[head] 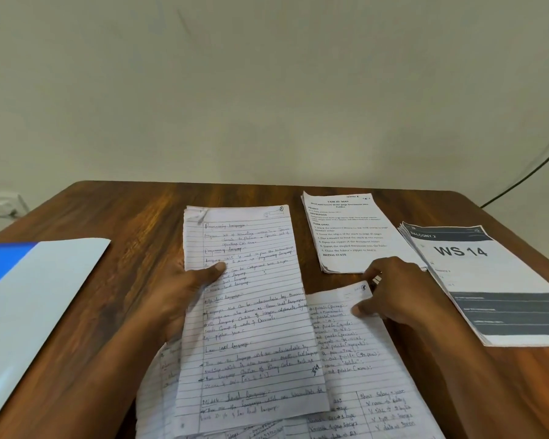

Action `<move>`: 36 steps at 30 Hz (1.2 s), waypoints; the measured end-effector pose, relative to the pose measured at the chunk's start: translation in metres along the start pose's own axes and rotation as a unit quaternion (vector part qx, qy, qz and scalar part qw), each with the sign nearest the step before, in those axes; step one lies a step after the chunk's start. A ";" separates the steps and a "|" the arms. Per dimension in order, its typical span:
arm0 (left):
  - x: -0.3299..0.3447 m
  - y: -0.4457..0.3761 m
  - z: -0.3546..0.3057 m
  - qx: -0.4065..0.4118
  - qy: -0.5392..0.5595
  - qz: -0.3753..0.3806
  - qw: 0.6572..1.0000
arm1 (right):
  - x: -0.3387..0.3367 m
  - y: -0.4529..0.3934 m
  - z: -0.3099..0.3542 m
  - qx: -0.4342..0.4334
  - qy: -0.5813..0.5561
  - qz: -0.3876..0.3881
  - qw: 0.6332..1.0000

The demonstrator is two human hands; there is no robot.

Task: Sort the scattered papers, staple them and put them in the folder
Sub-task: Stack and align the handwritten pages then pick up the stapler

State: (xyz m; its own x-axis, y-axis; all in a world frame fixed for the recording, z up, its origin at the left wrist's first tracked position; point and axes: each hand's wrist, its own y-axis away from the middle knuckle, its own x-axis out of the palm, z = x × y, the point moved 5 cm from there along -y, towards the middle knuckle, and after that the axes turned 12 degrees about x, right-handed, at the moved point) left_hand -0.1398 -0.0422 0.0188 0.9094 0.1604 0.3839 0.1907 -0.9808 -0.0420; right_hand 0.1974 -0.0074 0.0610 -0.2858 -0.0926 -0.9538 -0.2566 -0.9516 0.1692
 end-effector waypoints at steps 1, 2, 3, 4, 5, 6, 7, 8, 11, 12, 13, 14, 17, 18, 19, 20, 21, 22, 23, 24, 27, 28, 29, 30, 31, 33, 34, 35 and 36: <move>0.001 0.000 0.000 -0.002 0.003 0.003 1.000 | 0.002 -0.002 -0.001 0.007 -0.016 0.018 1.000; 0.001 0.001 -0.001 -0.005 0.007 0.004 1.000 | 0.004 -0.004 -0.002 0.009 -0.034 0.037 0.999; 0.001 0.001 -0.001 -0.009 0.014 0.008 1.000 | 0.005 -0.005 -0.003 0.005 -0.065 0.055 0.996; 0.002 0.002 -0.001 -0.016 0.022 0.013 1.000 | 0.005 -0.006 -0.002 -0.003 -0.113 0.071 0.991; 0.003 0.003 -0.001 -0.023 0.032 0.020 0.999 | 0.004 -0.005 -0.001 -0.009 -0.181 0.084 0.980; 0.005 0.004 -0.002 -0.030 0.040 0.028 0.998 | 0.003 -0.005 -0.001 -0.012 -0.261 0.094 0.961; 0.007 0.005 -0.002 -0.034 0.045 0.034 0.998 | 0.002 -0.005 -0.001 -0.012 -0.338 0.102 0.936; 0.009 0.007 -0.003 -0.037 0.049 0.040 0.997 | 0.000 -0.005 -0.001 -0.011 -0.400 0.104 0.911; 0.014 0.011 -0.004 -0.045 0.061 0.056 0.996 | -0.001 -0.007 0.000 -0.014 -0.488 0.090 0.868; 0.015 0.012 -0.004 -0.050 0.065 0.060 0.995 | -0.001 -0.008 0.001 -0.018 -0.505 0.085 0.859; 0.016 0.013 -0.004 -0.055 0.067 0.064 0.994 | 0.000 -0.008 0.002 -0.019 -0.518 0.078 0.851; 0.017 0.013 -0.003 -0.060 0.070 0.068 0.993 | 0.000 -0.009 0.002 -0.018 -0.527 0.072 0.846; 0.019 0.014 -0.003 -0.064 0.073 0.079 0.992 | 0.003 -0.009 0.003 -0.012 -0.544 0.071 0.836; 0.020 0.014 -0.003 -0.065 0.074 0.081 0.992 | 0.004 -0.009 0.003 -0.012 -0.549 0.071 0.833; 0.020 0.014 -0.003 -0.065 0.076 0.082 0.992 | 0.004 -0.010 0.003 -0.013 -0.554 0.069 0.830; 0.020 0.014 -0.003 -0.066 0.075 0.084 0.991 | 0.004 -0.009 0.004 -0.015 -0.558 0.066 0.827; 0.020 0.014 -0.003 -0.065 0.072 0.086 0.992 | 0.004 -0.009 0.004 -0.017 -0.561 0.062 0.825; 0.020 0.014 -0.003 -0.064 0.069 0.088 0.992 | 0.004 -0.008 0.005 -0.020 -0.564 0.056 0.824; 0.021 0.014 -0.003 -0.063 0.065 0.090 0.992 | 0.004 -0.008 0.005 -0.022 -0.568 0.049 0.821; 0.022 0.015 -0.002 -0.063 0.062 0.095 0.992 | 0.003 -0.006 0.006 -0.023 -0.576 0.043 0.816; 0.026 0.017 -0.003 -0.063 0.048 0.113 0.990 | 0.001 0.001 0.011 -0.024 -0.602 0.020 0.798; 0.028 0.018 -0.004 -0.062 0.040 0.121 0.990 | 0.000 0.005 0.013 -0.028 -0.608 0.010 0.794; 0.030 0.019 -0.004 -0.059 0.031 0.128 0.989 | 0.000 0.008 0.015 -0.035 -0.612 -0.001 0.790; 0.031 0.019 -0.004 -0.057 0.024 0.133 0.989 | -0.001 0.011 0.017 -0.041 -0.615 -0.009 0.787; 0.032 0.020 -0.004 -0.056 0.021 0.135 0.989 | 0.000 0.013 0.020 -0.049 -0.619 -0.014 0.784; 0.034 0.020 -0.002 -0.055 0.019 0.131 0.990 | 0.002 0.017 0.024 -0.060 -0.625 -0.013 0.778; 0.035 0.020 -0.002 -0.052 0.016 0.129 0.990 | 0.004 0.018 0.027 -0.063 -0.627 -0.012 0.776; 0.035 0.020 0.000 -0.048 0.011 0.126 0.991 | 0.006 0.019 0.028 -0.065 -0.628 -0.013 0.775; 0.037 0.020 0.001 -0.044 0.004 0.125 0.991 | 0.007 0.020 0.030 -0.066 -0.629 -0.016 0.774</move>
State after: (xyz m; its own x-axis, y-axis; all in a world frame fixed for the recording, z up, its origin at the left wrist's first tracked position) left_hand -0.1025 -0.0560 0.0313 0.9211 -0.0894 0.3789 -0.0735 -0.9957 -0.0563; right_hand 0.1626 -0.0180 0.0648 -0.9758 0.2118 0.0533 -0.2097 -0.9768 0.0438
